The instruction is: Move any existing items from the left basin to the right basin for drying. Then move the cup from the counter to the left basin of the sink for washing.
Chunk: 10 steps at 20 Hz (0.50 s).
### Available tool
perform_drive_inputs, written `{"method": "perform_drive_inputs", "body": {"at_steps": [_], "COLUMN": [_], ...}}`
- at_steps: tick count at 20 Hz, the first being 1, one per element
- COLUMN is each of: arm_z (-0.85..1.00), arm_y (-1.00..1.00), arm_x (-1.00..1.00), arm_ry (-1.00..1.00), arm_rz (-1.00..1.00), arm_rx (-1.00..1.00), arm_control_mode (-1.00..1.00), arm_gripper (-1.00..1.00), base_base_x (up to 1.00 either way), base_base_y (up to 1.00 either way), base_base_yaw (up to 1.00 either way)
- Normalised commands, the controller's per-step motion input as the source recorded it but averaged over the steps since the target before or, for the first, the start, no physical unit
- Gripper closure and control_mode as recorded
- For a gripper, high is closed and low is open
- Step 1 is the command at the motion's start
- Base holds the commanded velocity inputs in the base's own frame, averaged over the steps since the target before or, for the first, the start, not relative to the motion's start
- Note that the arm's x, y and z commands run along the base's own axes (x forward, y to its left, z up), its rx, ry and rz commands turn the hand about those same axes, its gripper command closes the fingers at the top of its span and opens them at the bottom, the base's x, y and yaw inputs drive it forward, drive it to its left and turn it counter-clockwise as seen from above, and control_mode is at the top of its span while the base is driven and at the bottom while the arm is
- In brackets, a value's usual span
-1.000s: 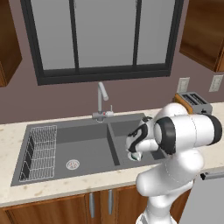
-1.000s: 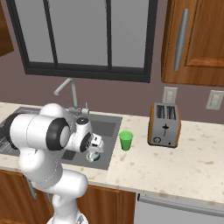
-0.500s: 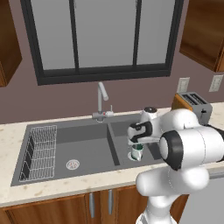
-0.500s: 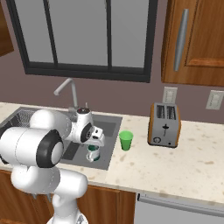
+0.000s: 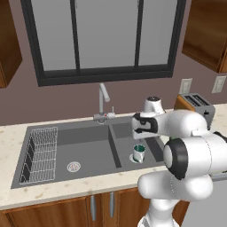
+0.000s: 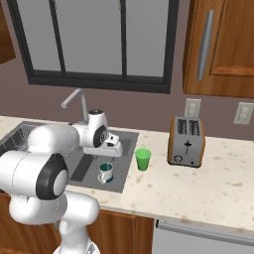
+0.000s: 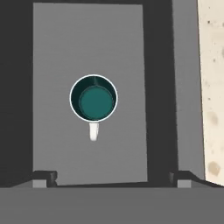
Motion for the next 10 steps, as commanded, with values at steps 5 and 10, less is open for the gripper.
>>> {"method": "perform_drive_inputs", "body": {"at_steps": [5,10], "arm_z": [0.36,0.29], "arm_y": [-0.13,-0.14], "arm_x": [0.00,0.00], "arm_ry": [0.08,0.03], "arm_rz": [0.00,0.00], "arm_rx": [-0.05,-0.05], "arm_control_mode": [-1.00,-1.00], "arm_gripper": [-1.00,-1.00], "base_base_x": [0.00,0.00], "base_base_y": [0.00,0.00], "base_base_yaw": [0.00,0.00]}}
